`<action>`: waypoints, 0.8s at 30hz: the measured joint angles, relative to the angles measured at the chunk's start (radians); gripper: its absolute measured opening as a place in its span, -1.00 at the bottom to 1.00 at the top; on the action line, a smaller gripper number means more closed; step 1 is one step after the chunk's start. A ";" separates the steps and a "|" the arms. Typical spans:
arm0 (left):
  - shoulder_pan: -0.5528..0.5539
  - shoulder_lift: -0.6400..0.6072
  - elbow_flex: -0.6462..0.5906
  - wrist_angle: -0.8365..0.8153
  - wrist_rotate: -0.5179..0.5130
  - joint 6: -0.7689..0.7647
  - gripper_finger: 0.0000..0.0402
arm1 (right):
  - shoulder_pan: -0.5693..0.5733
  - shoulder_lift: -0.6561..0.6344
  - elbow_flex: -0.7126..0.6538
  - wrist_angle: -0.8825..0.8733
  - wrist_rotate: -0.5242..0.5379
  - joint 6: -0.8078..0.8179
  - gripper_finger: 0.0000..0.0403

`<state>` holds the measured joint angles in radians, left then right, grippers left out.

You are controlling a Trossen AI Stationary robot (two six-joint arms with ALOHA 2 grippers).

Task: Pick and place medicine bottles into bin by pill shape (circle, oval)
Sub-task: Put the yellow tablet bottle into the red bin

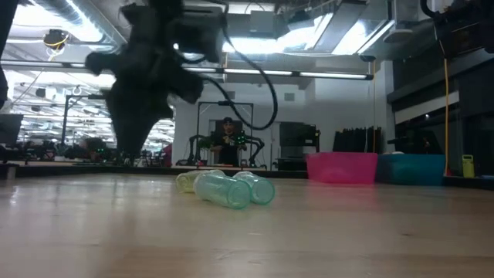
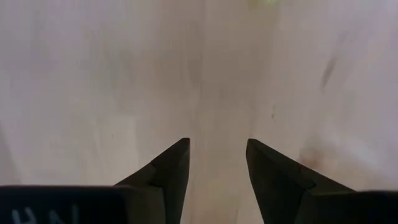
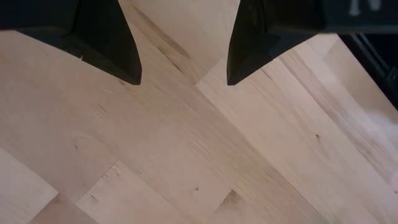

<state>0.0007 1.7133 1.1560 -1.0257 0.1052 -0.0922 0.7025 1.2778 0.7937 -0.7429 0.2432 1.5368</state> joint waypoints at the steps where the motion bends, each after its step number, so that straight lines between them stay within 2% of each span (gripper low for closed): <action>1: -0.021 0.001 -0.022 0.024 -0.019 -0.029 -0.25 | 0.000 0.000 0.000 0.000 0.000 0.000 0.18; 7: -0.126 0.001 -0.064 0.215 -0.091 -0.056 -0.25 | 0.000 0.000 0.000 -0.001 0.001 0.000 0.18; 10: -0.155 0.001 -0.064 0.353 -0.144 -0.005 -0.25 | 0.000 0.000 0.000 0.000 0.001 0.000 0.18; 13: -0.167 0.001 -0.064 0.438 -0.152 0.090 -0.25 | 0.000 0.000 0.000 0.000 0.001 0.000 0.18; 18: -0.154 0.003 -0.064 0.474 -0.149 0.160 -0.25 | 0.000 0.000 0.000 0.001 0.001 0.000 0.18; 24: -0.130 0.068 -0.063 0.478 -0.131 0.182 -0.25 | 0.000 0.000 0.000 0.002 0.001 0.000 0.18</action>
<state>-0.1294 1.7817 1.0931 -0.5481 -0.0258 0.0898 0.7025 1.2774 0.7937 -0.7410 0.2440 1.5368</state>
